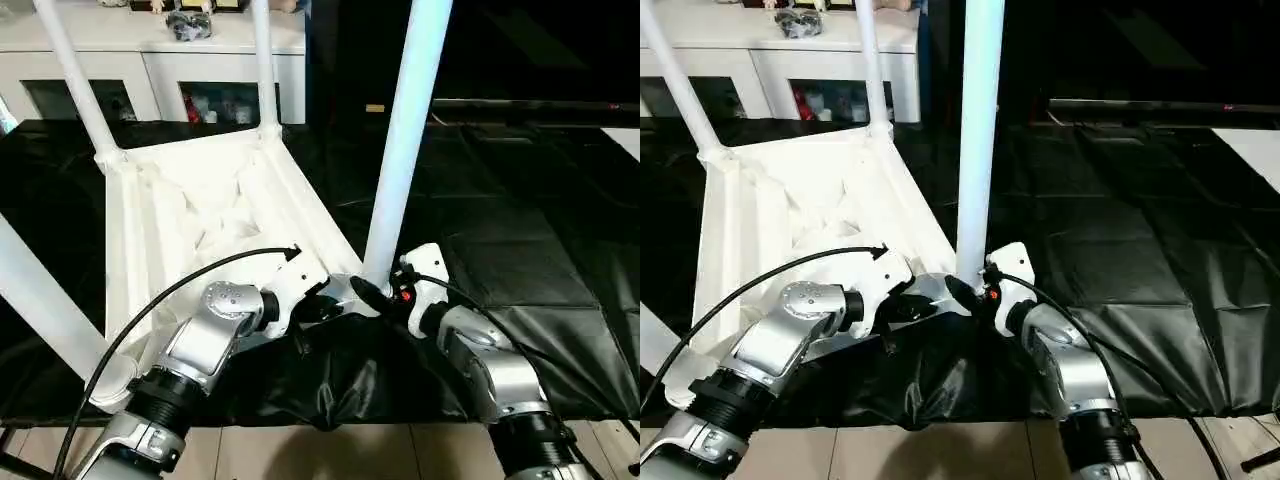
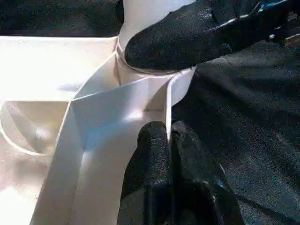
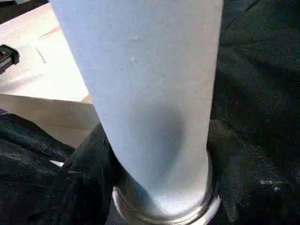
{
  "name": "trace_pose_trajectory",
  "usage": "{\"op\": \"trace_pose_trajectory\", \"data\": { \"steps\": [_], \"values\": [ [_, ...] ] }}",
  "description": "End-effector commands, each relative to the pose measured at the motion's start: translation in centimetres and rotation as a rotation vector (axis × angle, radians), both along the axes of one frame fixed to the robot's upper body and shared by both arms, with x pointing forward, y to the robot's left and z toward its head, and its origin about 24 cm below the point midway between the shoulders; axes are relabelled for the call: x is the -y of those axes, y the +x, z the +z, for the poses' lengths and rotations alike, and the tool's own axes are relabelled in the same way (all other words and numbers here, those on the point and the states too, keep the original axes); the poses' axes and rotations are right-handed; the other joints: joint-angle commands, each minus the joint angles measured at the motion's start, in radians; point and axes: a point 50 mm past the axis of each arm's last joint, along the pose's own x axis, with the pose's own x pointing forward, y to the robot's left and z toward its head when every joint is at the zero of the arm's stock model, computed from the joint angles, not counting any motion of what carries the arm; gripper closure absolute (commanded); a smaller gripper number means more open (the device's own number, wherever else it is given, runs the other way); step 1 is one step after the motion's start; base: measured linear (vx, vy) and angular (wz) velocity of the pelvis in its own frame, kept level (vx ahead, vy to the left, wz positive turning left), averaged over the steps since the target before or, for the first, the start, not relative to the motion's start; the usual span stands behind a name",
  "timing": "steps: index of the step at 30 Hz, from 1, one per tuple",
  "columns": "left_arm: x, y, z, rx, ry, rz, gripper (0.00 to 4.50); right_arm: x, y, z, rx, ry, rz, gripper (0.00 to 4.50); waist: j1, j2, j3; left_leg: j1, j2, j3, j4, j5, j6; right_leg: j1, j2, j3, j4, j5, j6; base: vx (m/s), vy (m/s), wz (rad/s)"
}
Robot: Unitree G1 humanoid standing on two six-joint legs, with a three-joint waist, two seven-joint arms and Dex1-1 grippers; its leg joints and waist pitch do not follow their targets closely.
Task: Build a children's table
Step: Rotate leg to tighten
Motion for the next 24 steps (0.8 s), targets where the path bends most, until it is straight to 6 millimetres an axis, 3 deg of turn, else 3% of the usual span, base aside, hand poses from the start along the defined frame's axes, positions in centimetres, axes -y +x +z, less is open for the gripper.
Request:
{"op": "trace_pose_trajectory", "data": {
  "steps": [1,4,7,9,11,12,15,17,20,21,22,24],
  "values": [
    [2.4,-1.2,0.5,0.014,-0.089,-0.135,4.5,-2.9,-1.0,0.1,-0.019,0.038,0.181,1.11,0.0,-0.009,-0.041,-0.001,0.002,0.0,-0.075,-0.402,0.022,0.022,-0.026,0.012,-0.093,-0.562,-0.074,0.0,0.0,0.0],
    [1.6,-1.3,0.5,0.009,-0.077,-0.157,4.5,-1.9,-0.8,0.4,-0.006,0.019,0.193,0.85,0.009,-0.009,-0.044,0.0,0.006,0.009,-0.072,-0.358,0.032,0.02,-0.026,0.021,-0.082,-0.462,-0.115,0.0,0.0,0.0],
    [0.7,-1.4,0.6,-0.009,-0.077,-0.194,4.5,-0.9,-0.8,0.7,0.018,-0.032,0.245,0.78,0.013,-0.009,-0.046,0.001,0.007,0.012,-0.069,-0.338,0.034,0.023,-0.025,0.024,-0.075,-0.419,-0.137,0.0,0.0,0.0],
    [0.0,-1.6,0.7,-0.01,-0.08,-0.24,4.5,0.0,-1.0,1.1,0.029,-0.063,0.322,0.78,0.017,-0.008,-0.05,-0.007,0.008,0.012,-0.068,-0.278,0.041,0.035,-0.024,0.022,-0.062,-0.336,-0.155,0.0,0.0,0.0],
    [-0.6,-1.7,0.9,-0.02,-0.077,-0.276,4.5,0.7,-1.4,1.5,0.027,-0.078,0.417,0.78,0.021,-0.008,-0.051,-0.001,0.01,0.017,-0.063,-0.255,0.053,0.031,-0.023,0.025,-0.059,-0.287,-0.174,0.0,0.0,0.0],
    [-1.2,-1.6,0.9,-0.026,-0.065,-0.299,4.5,1.3,-2.0,1.7,0.007,-0.092,0.512,0.78,0.023,-0.011,-0.052,-0.002,0.011,0.018,-0.062,-0.241,0.062,0.035,-0.022,0.024,-0.054,-0.259,-0.187,0.0,0.0,0.0],
    [-1.6,-1.3,0.9,-0.024,-0.05,-0.312,4.5,1.7,-2.5,1.7,-0.015,-0.108,0.604,0.78,0.034,-0.009,-0.053,0.0,0.014,0.02,-0.058,-0.204,0.076,0.036,-0.021,0.024,-0.044,-0.188,-0.216,0.0,0.0,0.0],
    [-1.7,-1.1,0.9,-0.026,-0.05,-0.316,4.5,1.7,-2.8,1.6,-0.025,-0.114,0.646,0.78,0.034,-0.007,-0.055,-0.006,0.015,0.019,-0.057,-0.186,0.075,0.04,-0.023,0.023,-0.038,-0.156,-0.231,0.0,0.0,0.0],
    [-1.7,-1.0,0.9,-0.027,-0.049,-0.317,4.5,1.6,-3.0,1.4,-0.041,-0.11,0.694,0.93,0.033,-0.017,-0.051,-0.008,0.014,0.02,-0.057,-0.213,0.073,0.04,-0.026,0.023,-0.04,-0.19,-0.231,0.0,0.0,0.0],
    [-1.6,-0.9,0.9,-0.026,-0.046,-0.32,4.5,1.6,-3.1,1.4,-0.046,-0.108,0.704,1.06,0.035,-0.016,-0.051,-0.006,0.014,0.02,-0.058,-0.227,0.071,0.039,-0.028,0.023,-0.043,-0.223,-0.223,0.0,0.0,0.0],
    [-1.6,-0.9,1.0,-0.028,-0.048,-0.323,4.5,1.4,-3.0,1.4,-0.048,-0.102,0.712,1.06,0.035,-0.026,-0.049,-0.006,0.015,0.021,-0.058,-0.231,0.072,0.038,-0.028,0.023,-0.046,-0.237,-0.218,0.0,0.0,0.0],
    [-1.6,-0.9,1.0,-0.03,-0.052,-0.324,4.5,1.2,-3.0,1.4,-0.051,-0.094,0.726,1.28,0.036,-0.021,-0.05,-0.006,0.015,0.019,-0.06,-0.242,0.064,0.038,-0.032,0.024,-0.048,-0.283,-0.206,0.0,0.0,0.0]
  ]
}}
